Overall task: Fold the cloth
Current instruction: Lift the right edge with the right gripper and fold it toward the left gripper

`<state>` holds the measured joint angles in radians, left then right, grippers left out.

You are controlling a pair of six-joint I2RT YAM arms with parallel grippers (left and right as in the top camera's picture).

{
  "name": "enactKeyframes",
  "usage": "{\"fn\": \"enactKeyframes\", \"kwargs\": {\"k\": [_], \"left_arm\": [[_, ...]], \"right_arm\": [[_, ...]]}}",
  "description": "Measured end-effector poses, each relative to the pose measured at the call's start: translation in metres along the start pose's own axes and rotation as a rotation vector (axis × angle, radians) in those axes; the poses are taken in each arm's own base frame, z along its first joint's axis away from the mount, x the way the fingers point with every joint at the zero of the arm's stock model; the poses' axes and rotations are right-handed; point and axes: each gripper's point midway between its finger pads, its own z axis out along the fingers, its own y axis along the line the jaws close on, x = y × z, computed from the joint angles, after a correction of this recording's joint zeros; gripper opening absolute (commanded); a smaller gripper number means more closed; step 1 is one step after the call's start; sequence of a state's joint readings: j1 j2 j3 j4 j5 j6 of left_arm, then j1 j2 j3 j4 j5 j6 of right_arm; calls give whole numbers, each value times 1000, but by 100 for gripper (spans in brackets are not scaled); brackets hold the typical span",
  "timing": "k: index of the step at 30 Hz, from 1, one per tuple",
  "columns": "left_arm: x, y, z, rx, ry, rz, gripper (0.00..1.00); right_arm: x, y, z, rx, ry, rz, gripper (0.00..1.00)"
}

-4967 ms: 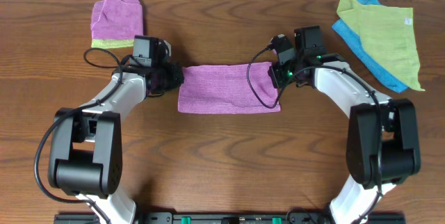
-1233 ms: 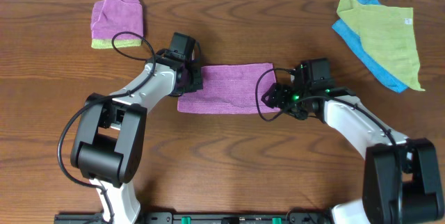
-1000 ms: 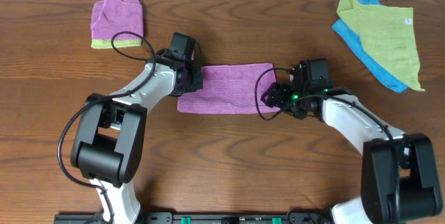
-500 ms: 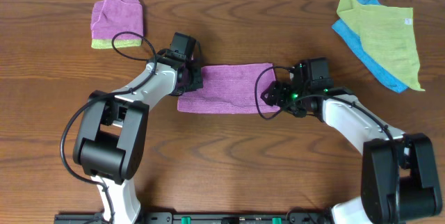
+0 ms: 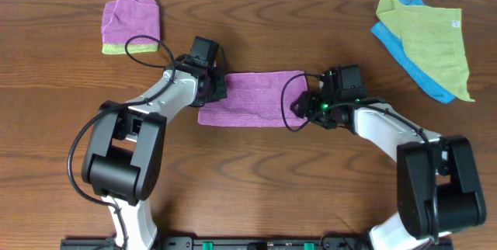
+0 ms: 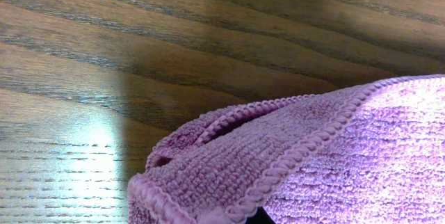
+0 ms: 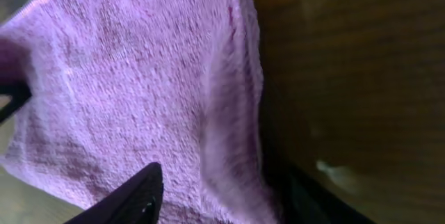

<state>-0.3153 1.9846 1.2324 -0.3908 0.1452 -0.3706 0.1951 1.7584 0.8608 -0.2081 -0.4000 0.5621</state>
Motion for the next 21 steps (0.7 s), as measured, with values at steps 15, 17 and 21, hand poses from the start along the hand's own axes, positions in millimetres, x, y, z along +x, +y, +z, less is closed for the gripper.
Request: {"fn": "enactKeyframes", "kwargs": {"k": [15,17,21], "left_arm": [[0,0,0,0,0,0,6],[0,0,0,0,0,0,6],[0,0,0,0,0,0,6]], "right_arm": [[-11,17,20,-46,-56,-65,39],[-10,18,20,-48,-56,-68,39],[-10,18,22,-46,-58,-72,18]]}}
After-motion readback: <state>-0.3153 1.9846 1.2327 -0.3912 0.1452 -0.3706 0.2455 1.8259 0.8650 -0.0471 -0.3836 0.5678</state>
